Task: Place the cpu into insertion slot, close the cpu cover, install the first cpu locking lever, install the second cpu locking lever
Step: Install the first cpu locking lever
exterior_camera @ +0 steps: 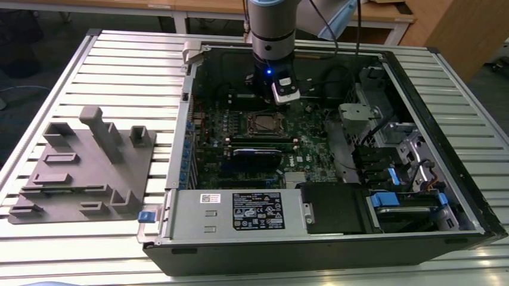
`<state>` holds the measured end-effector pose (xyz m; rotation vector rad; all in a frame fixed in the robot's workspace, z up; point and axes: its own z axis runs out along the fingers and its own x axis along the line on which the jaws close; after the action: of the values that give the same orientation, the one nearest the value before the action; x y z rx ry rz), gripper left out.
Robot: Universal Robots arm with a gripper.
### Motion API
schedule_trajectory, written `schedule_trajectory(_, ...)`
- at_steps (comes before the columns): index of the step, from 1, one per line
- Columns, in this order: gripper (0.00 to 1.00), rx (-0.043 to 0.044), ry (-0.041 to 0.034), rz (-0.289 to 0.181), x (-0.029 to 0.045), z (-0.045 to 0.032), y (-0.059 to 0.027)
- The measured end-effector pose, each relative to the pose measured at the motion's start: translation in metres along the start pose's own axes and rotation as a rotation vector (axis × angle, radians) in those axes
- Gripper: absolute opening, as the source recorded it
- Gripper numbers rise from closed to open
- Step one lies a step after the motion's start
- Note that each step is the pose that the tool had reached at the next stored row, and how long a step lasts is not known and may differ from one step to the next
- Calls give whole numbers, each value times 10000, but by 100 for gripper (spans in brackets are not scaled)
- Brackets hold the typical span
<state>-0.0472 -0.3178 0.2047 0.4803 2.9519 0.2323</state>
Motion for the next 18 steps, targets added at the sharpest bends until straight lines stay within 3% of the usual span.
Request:
schedule_trajectory(8, 11, 69, -102, 575, 30, 4, 7)
schedule_trajectory(18, 11, 98, -152, 840, 62, 11, 56)
